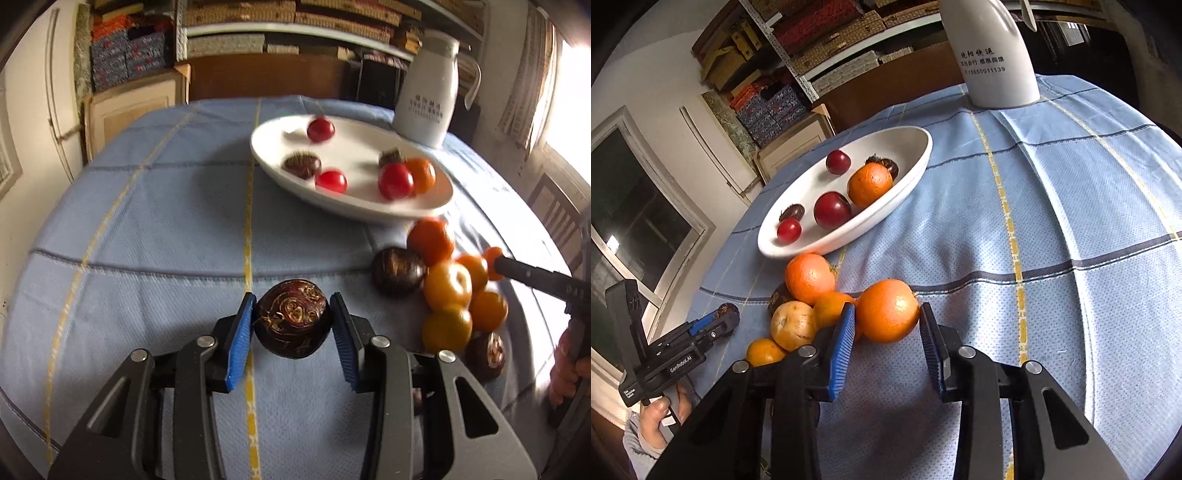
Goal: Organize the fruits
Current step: 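Grasp a dark water chestnut with the left tool while the right tool grasps an orange, then release the water chestnut onto the plate with the left tool while the right tool releases the orange there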
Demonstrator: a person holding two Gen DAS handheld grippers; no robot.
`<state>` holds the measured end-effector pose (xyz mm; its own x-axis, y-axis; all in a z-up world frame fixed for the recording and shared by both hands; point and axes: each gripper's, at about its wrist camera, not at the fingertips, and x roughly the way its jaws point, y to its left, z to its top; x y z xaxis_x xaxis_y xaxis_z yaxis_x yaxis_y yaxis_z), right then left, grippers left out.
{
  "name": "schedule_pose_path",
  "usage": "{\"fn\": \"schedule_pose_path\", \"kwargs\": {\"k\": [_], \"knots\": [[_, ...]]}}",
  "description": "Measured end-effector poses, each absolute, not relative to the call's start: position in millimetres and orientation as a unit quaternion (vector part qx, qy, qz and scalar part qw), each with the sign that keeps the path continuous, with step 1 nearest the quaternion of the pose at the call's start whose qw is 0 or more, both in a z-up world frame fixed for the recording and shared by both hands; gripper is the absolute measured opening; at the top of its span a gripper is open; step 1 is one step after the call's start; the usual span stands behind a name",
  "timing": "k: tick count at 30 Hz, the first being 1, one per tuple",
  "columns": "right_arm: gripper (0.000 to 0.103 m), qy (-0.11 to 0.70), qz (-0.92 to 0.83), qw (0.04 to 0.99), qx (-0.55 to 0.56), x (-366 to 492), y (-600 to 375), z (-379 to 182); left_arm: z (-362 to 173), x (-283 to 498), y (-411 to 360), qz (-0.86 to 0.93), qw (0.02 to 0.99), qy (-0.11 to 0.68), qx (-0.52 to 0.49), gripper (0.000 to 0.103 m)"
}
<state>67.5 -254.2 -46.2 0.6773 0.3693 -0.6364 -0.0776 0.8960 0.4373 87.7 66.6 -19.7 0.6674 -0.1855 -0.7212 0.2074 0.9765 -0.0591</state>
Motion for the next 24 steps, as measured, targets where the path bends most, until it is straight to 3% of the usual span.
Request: {"fn": "schedule_pose_path", "kwargs": {"k": [12, 24], "knots": [[0.036, 0.32, 0.128, 0.922, 0.175, 104.6, -245.6, 19.4, 38.9, 144.0, 20.7, -0.106, 0.938, 0.327, 0.038, 0.04], [0.036, 0.341, 0.112, 0.921, 0.151, 218.6, -201.1, 21.6, 10.6, 234.7, -2.5, -0.096, 0.931, 0.351, 0.028, 0.04]]}}
